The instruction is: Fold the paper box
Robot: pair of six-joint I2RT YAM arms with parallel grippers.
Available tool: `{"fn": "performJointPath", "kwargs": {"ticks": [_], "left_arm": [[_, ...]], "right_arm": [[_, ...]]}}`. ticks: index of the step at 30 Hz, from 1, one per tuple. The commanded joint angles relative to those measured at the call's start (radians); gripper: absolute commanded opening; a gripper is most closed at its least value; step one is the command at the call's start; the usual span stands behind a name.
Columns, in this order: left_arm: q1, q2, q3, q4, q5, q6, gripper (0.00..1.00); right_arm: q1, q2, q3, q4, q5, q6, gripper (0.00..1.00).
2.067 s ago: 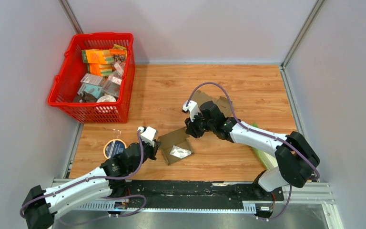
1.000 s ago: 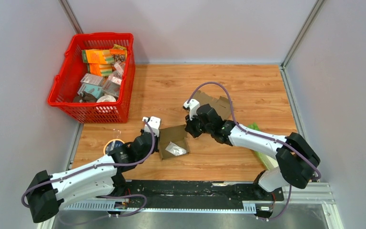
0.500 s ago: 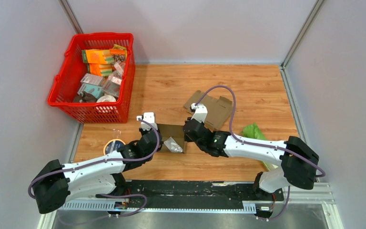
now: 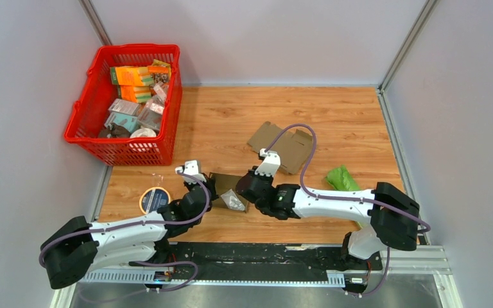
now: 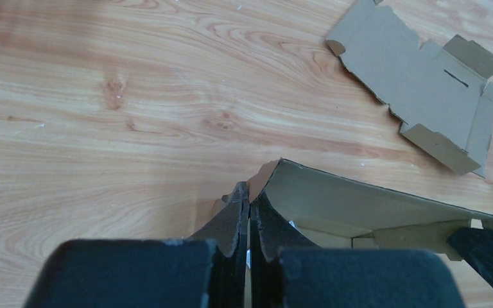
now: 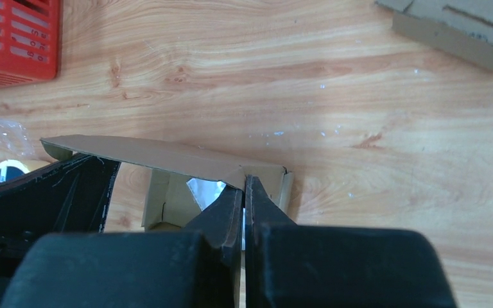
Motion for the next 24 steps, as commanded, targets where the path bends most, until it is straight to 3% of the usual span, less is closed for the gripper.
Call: {"fn": "performJointPath", "kwargs": {"ticks": [1,11,21,24], "left_arm": [[0.004,-0.038,-0.048,0.074,-0.053,0.007,0.00],[-0.024,-0.072,-0.153,0.211,0.009,0.095,0.00],[-0.046,-0.164,-0.220,0.229,0.048,0.154,0.00],[-0.049,-0.193,-0.228,0.223,0.055,0.154,0.00]], "right_arm": [[0.016,0.001,0.007,-0.103,0.135,0.193,0.00],[0.088,0.038,0.002,-0.218,0.236,0.371,0.00],[0.195,0.044,-0.033,-0.279,0.325,0.477,0.00],[0.218,0.061,-0.026,-0.314,0.335,0.496,0.06]]}}
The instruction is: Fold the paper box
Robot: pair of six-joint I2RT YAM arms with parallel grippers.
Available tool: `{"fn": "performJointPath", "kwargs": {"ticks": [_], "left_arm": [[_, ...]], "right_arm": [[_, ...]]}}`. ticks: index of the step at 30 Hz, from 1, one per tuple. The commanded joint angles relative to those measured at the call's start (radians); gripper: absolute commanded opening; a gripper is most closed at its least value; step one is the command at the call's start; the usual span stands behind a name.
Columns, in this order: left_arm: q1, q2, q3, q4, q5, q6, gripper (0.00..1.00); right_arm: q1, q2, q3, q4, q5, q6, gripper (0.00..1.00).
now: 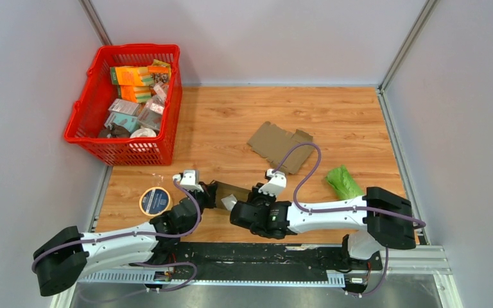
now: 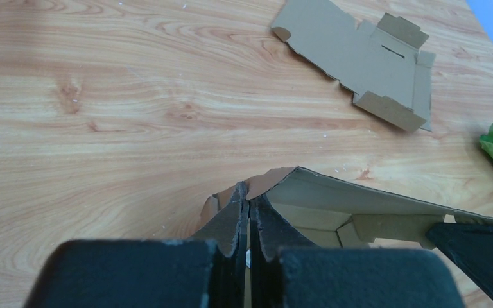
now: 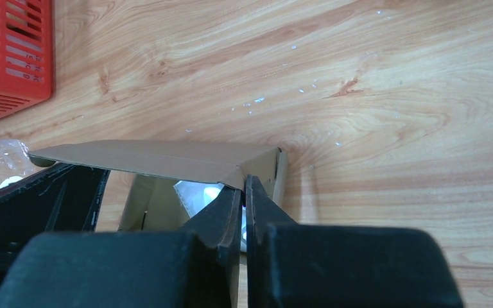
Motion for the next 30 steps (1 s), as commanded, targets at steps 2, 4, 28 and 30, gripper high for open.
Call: {"fn": "performJointPath", "kwargs": {"ticks": [2,4,28,30], "left_arm": [[-0.001,-0.051,-0.084,0.012,-0.027,0.033,0.00],[-0.002,-0.066,-0.090,0.012,-0.027,0.036,0.00],[-0.002,-0.073,-0.097,-0.014,-0.093,0.090,0.00],[-0.002,-0.051,-0.093,0.000,-0.101,0.094,0.00]], "right_arm": [[0.040,0.036,-0.008,-0.159,0.104,0.091,0.11],[0.051,0.036,-0.004,-0.167,0.105,0.082,0.18],[-0.562,-0.435,-0.026,0.003,-1.260,-1.081,0.85],[-0.669,-0.345,-0.023,0.106,-1.486,-1.136,0.82]]}}
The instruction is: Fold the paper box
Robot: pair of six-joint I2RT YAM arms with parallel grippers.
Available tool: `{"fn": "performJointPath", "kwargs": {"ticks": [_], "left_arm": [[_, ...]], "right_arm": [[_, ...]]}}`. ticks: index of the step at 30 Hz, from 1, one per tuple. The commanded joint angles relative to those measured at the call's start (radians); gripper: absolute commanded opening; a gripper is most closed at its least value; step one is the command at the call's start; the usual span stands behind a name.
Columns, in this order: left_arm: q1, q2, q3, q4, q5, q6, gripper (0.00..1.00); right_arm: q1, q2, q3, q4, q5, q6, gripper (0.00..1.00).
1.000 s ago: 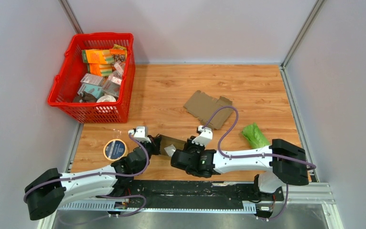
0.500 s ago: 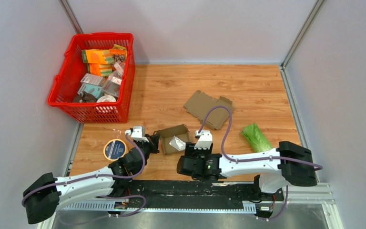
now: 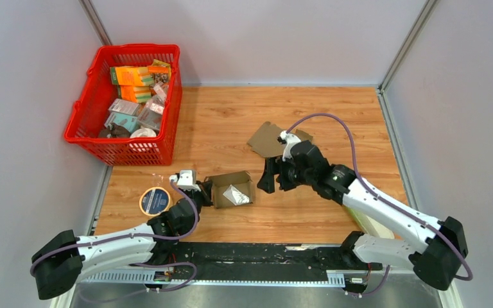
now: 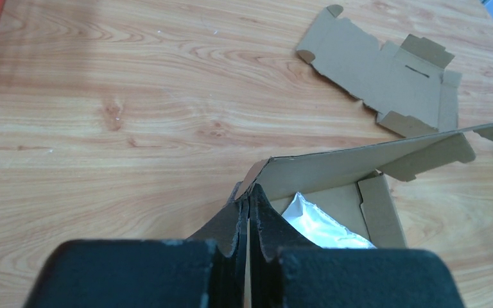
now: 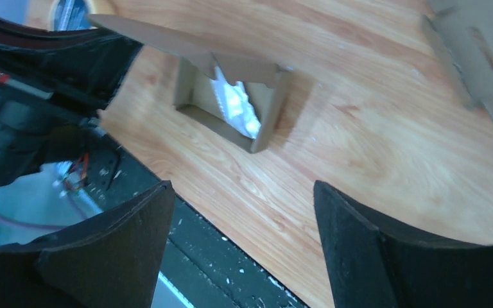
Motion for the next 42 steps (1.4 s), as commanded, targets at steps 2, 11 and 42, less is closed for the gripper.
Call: {"fn": "performJointPath", "kwargs": {"ticks": [2,11,42], "left_arm": [[0.001,0.042,-0.083,0.035,-0.033,0.024,0.00],[0.001,0.071,-0.060,0.031,-0.017,0.042,0.00],[-0.002,0.167,0.052,-0.005,-0.068,-0.043,0.00]], "right_arm": [[-0.160,0.165,0.048,0.199,-0.554,-0.282,0.81],[-0.134,0.301,0.120,0.273,-0.489,-0.443,0.82],[0.112,0.538,0.177,0.359,0.364,-0.050,0.00]]}}
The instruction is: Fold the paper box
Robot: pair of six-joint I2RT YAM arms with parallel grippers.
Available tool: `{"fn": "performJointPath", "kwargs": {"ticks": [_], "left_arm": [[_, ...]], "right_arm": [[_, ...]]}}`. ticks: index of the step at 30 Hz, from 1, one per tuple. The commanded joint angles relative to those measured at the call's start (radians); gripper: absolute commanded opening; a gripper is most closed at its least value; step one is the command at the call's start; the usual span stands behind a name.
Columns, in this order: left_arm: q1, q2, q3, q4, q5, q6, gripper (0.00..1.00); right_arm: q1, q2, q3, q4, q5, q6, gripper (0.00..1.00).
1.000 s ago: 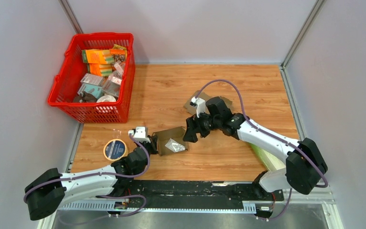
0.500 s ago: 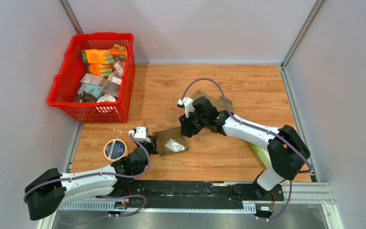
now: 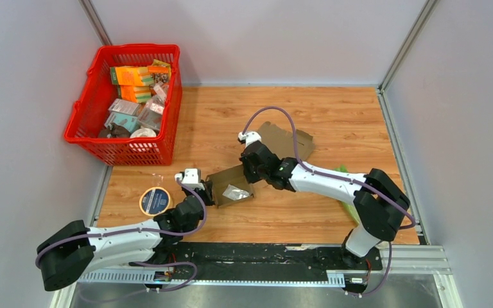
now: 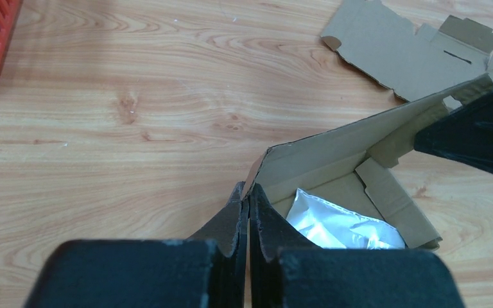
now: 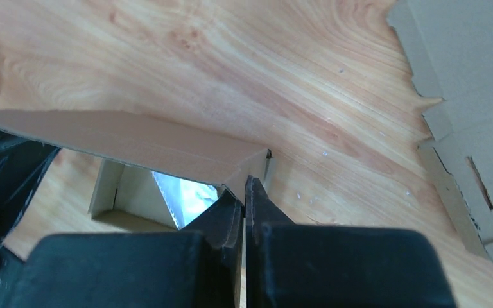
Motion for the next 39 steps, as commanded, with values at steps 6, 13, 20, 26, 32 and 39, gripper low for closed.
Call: {"fn": "performJointPath", "kwargs": {"ticks": [6,13,20,26,32,39], "left_arm": [[-0.033,0.049,0.031,-0.029,-0.086,-0.091,0.00],[-0.047,0.018,0.127,-0.294,-0.142,-0.271,0.00],[-0.048,0.021,0.144,-0.310,-0.138,-0.335,0.00],[-0.048,0.075,0.147,-0.316,-0.135,-0.419,0.00],[-0.066,0.133,0.184,-0.339,-0.162,-0.451,0.00],[-0.137,0.164,0.099,-0.185,-0.225,-0.337,0.00]], "right_arm": [[0.171,-0.023,-0.109,0.197,0.471,0.210,0.00],[0.220,-0.084,-0.261,0.370,0.582,0.221,0.00],[0.229,-0.095,-0.312,0.438,0.591,0.228,0.00],[0.252,-0.076,-0.312,0.448,0.611,0.250,0.00],[0.277,-0.069,-0.325,0.462,0.635,0.270,0.00],[0.298,-0.076,-0.355,0.487,0.668,0.290,0.00]]}}
